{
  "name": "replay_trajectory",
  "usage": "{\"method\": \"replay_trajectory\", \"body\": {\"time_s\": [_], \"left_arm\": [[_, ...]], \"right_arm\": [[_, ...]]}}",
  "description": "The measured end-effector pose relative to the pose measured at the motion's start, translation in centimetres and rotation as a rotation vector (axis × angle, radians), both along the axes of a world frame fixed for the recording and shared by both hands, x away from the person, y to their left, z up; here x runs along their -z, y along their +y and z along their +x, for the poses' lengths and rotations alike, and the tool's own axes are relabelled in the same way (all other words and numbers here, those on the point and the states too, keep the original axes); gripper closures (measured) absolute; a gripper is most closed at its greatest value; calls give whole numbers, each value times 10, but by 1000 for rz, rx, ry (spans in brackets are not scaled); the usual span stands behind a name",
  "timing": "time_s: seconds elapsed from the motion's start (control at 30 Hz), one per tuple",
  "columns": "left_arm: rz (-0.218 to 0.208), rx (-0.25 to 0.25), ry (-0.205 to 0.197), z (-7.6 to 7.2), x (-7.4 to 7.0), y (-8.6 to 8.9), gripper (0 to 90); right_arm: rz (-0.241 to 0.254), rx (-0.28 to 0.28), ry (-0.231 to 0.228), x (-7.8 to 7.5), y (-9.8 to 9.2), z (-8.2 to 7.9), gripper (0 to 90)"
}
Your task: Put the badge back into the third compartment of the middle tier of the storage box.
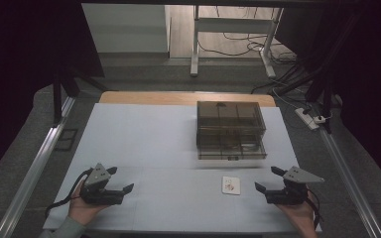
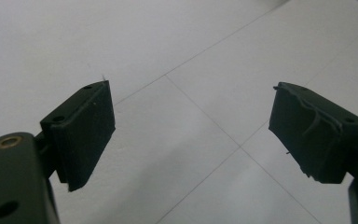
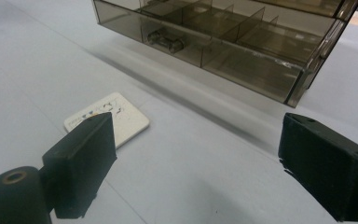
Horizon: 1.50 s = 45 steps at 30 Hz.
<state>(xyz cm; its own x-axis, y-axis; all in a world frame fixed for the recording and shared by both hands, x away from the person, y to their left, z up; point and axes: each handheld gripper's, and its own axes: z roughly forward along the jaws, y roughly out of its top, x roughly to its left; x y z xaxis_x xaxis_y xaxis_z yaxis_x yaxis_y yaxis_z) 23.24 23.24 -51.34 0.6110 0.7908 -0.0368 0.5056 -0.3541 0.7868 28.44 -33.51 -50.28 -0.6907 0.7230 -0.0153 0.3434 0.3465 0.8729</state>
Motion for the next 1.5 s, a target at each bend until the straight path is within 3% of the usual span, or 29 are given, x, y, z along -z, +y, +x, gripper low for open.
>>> {"method": "replay_trajectory", "body": {"time_s": [0.3,0.47,1.0,1.5], "left_arm": [[-4,-3,15,-2,4,2,140],[-19,-8,19,-4,4,5,140],[-6,5,42,-3,8,1,140],[8,7,40,-3,8,1,140]], "right_arm": [[22,7,9,1,-2,2,115],[11,-3,15,2,0,4,116],[19,-7,6,-2,3,4,122],[23,-66,-10,-25,15,9,131]]}}
